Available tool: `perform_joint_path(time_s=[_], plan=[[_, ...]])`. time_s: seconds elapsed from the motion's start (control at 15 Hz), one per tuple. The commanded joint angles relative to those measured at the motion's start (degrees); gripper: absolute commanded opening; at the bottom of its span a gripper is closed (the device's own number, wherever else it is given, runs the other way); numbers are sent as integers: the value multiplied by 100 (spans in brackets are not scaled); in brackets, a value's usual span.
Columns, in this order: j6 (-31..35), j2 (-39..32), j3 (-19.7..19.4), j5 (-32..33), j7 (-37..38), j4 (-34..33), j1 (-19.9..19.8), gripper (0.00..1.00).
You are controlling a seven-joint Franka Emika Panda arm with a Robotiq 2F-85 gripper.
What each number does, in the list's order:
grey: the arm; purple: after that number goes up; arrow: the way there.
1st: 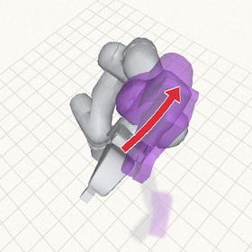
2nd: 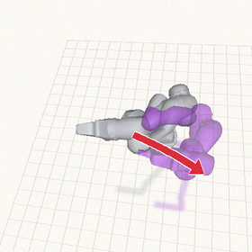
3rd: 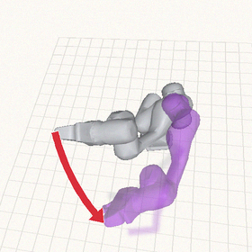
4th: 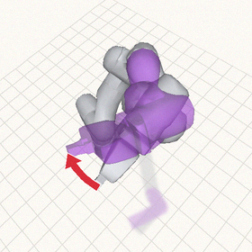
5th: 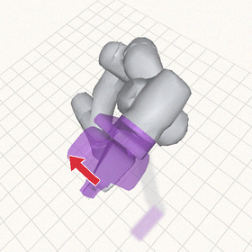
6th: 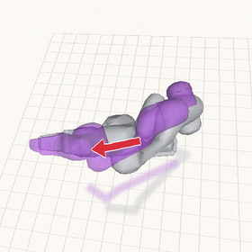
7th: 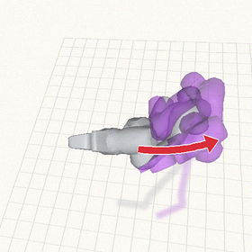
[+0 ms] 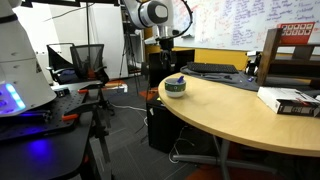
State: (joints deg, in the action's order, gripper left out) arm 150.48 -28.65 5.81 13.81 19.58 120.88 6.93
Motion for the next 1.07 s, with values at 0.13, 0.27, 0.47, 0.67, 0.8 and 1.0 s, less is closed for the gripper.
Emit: perform_joint_path(time_s=[0.13, 0.27, 0.47, 0.67, 0.8, 1.0], plan=[[83, -552, -207, -455, -696, -519, 61, 68], [72, -674, -203, -603, -889, -611, 5, 57], [56, -819, -185, -766, -1150, -711, -44, 52], [47, -946, -203, -864, -1268, -797, -58, 58], [64, -1013, -191, -910, -1307, -844, -84, 59], [91, -1101, -155, -988, -1440, -921, -133, 53]])
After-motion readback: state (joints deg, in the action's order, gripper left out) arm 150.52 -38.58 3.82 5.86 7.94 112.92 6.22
